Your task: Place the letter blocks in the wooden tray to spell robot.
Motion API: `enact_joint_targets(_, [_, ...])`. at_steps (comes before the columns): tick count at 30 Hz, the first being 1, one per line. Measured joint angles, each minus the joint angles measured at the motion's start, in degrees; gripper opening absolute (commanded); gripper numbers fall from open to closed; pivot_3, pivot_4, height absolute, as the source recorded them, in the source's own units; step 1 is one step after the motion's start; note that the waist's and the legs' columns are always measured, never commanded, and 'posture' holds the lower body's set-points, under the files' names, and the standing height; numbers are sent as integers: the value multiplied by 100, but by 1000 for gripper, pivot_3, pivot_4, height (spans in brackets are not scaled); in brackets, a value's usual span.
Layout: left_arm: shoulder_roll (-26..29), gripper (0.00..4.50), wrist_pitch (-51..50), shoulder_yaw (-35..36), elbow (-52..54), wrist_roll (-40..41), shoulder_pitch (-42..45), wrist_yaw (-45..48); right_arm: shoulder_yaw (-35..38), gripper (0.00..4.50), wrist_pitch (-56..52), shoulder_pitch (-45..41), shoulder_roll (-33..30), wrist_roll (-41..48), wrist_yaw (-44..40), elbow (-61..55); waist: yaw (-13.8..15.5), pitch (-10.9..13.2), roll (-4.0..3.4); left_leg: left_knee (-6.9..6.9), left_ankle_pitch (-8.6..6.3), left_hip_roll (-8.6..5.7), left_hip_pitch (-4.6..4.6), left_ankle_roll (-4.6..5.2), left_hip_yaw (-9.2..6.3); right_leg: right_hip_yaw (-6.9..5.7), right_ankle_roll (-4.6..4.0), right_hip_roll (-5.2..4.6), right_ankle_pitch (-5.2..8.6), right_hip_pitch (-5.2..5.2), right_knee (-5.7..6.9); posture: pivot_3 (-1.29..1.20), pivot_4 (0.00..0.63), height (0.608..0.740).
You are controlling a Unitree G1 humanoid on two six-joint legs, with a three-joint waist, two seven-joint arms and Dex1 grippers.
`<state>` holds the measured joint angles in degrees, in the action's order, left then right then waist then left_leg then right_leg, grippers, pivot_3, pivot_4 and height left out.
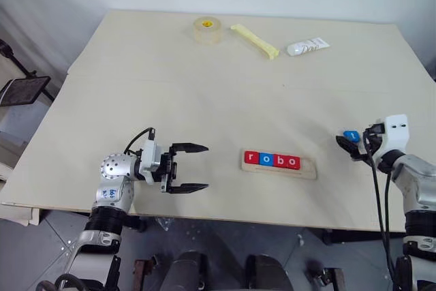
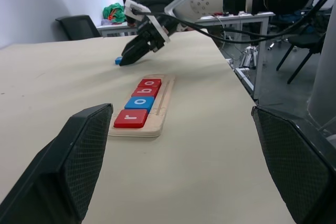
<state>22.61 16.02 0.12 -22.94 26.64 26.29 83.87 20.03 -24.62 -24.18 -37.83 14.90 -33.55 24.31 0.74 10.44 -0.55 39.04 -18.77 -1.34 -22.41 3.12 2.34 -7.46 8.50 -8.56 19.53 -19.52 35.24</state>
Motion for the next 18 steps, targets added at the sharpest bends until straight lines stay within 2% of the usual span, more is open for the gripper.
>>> enact_joint_targets(1, [0, 4500, -2, 0, 7, 0, 0, -11, 0, 3898, 0, -35, 4, 2, 29, 52, -5, 0, 0, 2, 0, 0, 0, 0, 0, 0, 0, 0, 0, 1, 0, 0, 150, 740])
enact_joint_targets(3, [0, 4500, -16, -1, 11, 0, 0, -31, 1, 3093, 16, -67, 28, 26, 58, 92, -5, 0, 0, 2, 0, 1, 0, 0, -1, -1, 0, 0, 0, 0, 2, 0, 150, 740])
enact_joint_targets(8, [-4, 4500, -33, -6, 20, -1, 1, -46, 1, 1515, 63, -54, 44, 35, 151, 75, 0, 0, 0, 2, 0, 0, 0, 0, -1, 0, 0, 0, 0, 0, 4, 0, 150, 740])
enact_joint_targets(13, [-9, 4500, -32, -14, 14, -1, 7, -25, 86, 1466, -137, 355, 77, 71, 512, -584, 11, 0, 0, 2, 0, -1, -1, 0, -5, -1, 0, -1, 0, -3, 9, 0, 150, 740])
enact_joint_targets(18, [-12, 4500, -33, -24, -9, 0, 24, 23, 376, 1466, -797, 1228, 449, 370, 1020, -2330, 15, 0, -1, 0, 0, 0, -1, -1, -6, 1, 0, 0, 0, -6, 15, 0, 150, 740])
